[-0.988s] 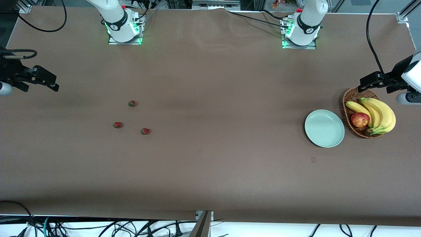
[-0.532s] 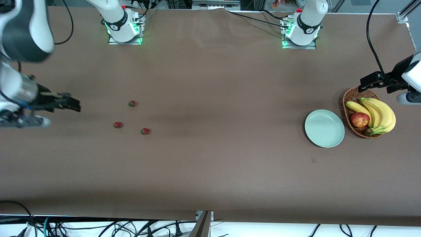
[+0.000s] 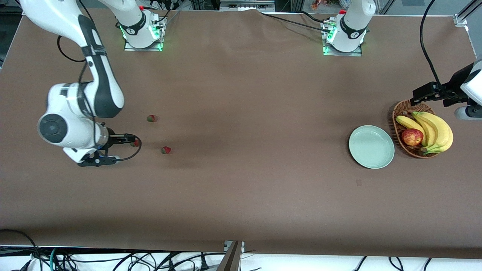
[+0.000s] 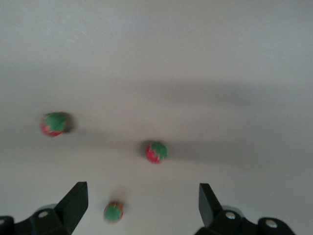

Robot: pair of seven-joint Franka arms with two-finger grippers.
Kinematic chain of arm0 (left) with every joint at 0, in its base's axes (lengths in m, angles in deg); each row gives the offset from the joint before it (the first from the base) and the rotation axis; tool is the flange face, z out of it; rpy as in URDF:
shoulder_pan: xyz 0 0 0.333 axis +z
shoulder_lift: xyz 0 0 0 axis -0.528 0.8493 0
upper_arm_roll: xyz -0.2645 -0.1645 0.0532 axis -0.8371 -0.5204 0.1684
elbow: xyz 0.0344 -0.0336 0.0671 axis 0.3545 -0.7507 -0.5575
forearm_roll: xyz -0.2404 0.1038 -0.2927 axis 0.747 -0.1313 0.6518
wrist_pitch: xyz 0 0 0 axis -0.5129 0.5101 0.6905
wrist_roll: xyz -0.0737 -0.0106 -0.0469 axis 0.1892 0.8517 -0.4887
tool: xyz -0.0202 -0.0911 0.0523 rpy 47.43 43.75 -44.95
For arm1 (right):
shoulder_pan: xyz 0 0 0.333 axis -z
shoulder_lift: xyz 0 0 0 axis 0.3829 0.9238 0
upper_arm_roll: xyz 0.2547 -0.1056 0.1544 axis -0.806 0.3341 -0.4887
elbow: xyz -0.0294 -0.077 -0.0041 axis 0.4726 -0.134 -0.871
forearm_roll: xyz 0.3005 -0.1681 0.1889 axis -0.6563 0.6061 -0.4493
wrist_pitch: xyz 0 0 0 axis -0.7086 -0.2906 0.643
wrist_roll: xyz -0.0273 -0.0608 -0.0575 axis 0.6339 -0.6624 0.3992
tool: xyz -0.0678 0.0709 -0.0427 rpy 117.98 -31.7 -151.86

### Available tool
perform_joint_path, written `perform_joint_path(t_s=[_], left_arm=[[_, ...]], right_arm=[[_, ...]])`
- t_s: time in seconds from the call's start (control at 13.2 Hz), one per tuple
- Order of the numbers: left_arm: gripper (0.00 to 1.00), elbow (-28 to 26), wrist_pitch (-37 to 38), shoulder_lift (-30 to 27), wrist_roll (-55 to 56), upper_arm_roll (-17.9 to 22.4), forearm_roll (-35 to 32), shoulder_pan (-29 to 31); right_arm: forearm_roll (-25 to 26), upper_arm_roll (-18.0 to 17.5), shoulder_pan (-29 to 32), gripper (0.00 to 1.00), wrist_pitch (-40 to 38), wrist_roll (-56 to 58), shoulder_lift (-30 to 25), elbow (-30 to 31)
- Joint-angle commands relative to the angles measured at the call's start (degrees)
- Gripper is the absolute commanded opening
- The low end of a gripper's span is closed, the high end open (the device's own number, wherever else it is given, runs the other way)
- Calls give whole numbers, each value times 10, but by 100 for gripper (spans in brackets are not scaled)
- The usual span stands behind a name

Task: Collect all strawberries into plate
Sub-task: 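Reach down and grasp a red strawberry with the right gripper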

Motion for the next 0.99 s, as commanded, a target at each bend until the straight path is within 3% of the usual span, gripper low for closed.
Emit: perform_joint_path(t_s=[0.0,0.15,0.3,0.53,0.76,0.91], left_arm=[[100,17,5,9,-7,1,7,1],[100,17,5,9,-7,1,7,1],[100,17,5,9,-7,2,7,1],[100,17,5,9,-7,2,7,2],[100,17,5,9,-7,2,8,1],[100,17,5,9,-7,2,8,2]], right_arm=[[-8,1,-2,100,108,17,-1,85],[-8,1,-1,98,113,17,8,85],[-8,1,-1,88,121,17,18,85],[-8,1,0,80,150,18,41,85],[-8,-1,0,78,157,18,50,87],[-8,-1,0,68,157,18,52,90]])
